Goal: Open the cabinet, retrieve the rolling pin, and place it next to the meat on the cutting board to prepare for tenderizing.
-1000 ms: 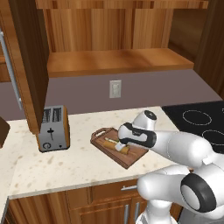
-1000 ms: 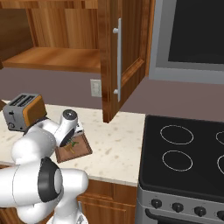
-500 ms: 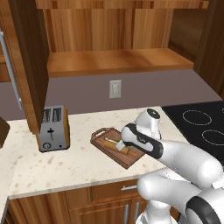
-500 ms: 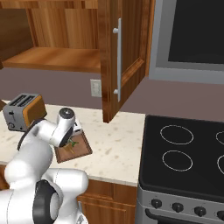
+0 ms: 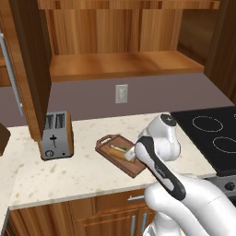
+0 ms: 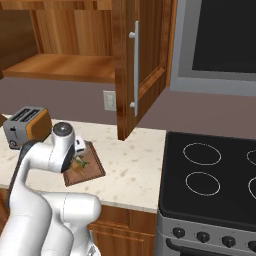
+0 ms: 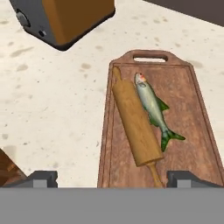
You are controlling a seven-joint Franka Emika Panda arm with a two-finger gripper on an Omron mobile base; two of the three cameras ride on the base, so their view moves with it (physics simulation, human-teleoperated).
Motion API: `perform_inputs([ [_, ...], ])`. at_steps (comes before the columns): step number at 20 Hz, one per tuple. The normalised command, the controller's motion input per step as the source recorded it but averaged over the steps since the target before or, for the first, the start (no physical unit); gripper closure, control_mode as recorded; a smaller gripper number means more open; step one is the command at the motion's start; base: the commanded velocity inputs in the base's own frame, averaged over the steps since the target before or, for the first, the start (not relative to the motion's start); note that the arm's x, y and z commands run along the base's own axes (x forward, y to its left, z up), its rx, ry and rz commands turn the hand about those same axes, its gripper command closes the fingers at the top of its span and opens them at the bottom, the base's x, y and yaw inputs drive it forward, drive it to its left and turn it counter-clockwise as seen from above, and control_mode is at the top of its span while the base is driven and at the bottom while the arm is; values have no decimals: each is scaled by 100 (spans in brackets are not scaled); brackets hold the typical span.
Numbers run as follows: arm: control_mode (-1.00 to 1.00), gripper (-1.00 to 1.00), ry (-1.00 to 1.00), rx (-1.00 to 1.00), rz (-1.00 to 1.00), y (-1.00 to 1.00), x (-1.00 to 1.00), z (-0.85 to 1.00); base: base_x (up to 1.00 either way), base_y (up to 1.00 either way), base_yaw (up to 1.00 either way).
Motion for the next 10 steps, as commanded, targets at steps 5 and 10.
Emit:
perform_inputs([
  [5,-100,-100,-8,0,-6,0,-80,9,0,0,0],
  [10,-100,-100,-9,0,-6,0,-82,13,0,0,0],
])
